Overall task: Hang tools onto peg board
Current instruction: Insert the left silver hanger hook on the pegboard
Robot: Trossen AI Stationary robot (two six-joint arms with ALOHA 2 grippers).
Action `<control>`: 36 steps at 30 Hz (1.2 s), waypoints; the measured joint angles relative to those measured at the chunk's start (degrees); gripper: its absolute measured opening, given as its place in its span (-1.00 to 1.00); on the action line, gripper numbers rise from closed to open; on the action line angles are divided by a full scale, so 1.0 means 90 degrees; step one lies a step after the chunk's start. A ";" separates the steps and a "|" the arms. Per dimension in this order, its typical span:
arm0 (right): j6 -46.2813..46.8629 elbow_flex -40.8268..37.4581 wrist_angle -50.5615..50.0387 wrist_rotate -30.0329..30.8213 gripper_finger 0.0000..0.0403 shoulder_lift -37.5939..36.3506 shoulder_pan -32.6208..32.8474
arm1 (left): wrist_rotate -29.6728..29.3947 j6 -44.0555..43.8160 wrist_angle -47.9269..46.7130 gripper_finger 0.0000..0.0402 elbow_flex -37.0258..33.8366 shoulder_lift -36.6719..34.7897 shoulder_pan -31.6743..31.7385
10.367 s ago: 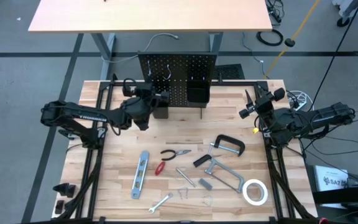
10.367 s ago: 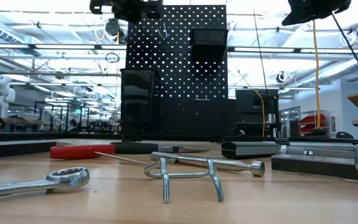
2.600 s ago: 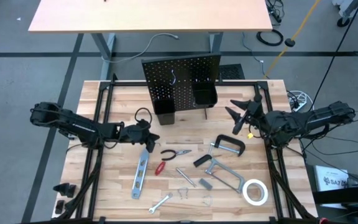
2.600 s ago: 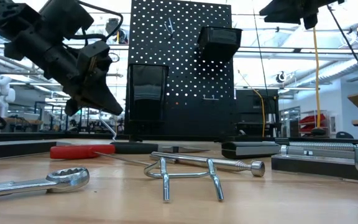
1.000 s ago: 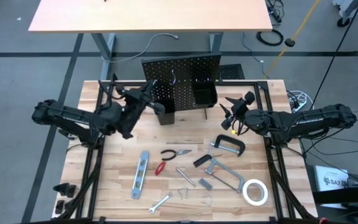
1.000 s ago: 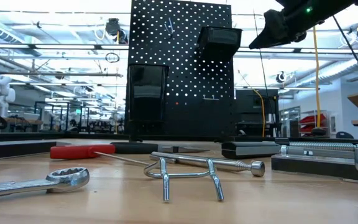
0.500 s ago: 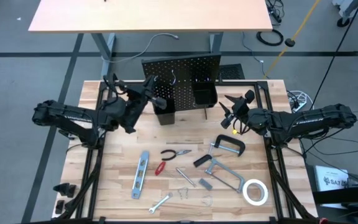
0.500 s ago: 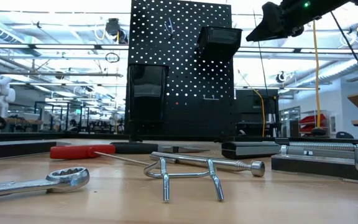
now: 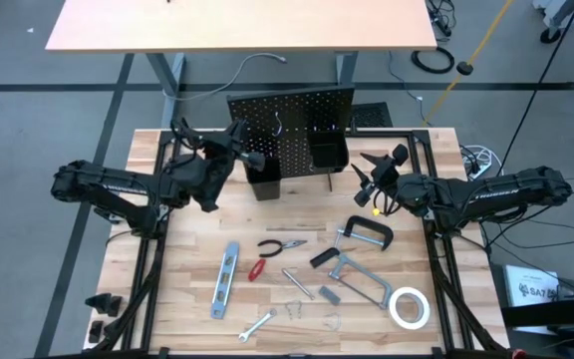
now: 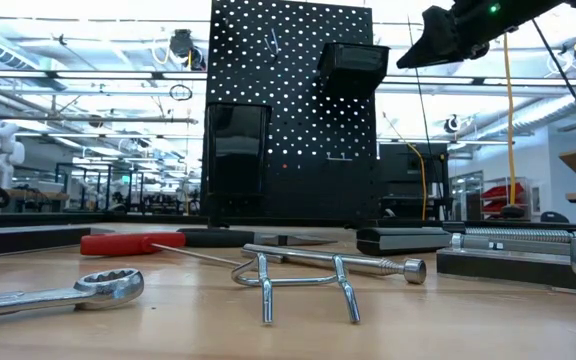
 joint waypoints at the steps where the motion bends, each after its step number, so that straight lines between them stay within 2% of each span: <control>1: 0.0000 0.0000 0.0000 0.0001 -0.17 0.0000 -0.0002 | 0.0000 -0.0016 0.0002 -0.99 0.0000 0.0000 0.0000; 10: 0.0001 0.0000 0.0029 0.0001 -0.17 0.0000 -0.0001 | 0.0008 -0.0087 0.0055 -0.99 0.0000 0.0000 0.0151; 16: 0.0040 0.0000 0.0032 0.0001 -0.17 0.0000 -0.0002 | 0.0272 -0.0075 0.0425 -0.99 -0.0002 0.0000 0.0168; 36: 0.0044 0.0000 0.0032 -0.0001 -0.17 0.0000 0.0000 | 0.0170 -0.0080 0.0282 -0.99 -0.0002 0.0000 0.0211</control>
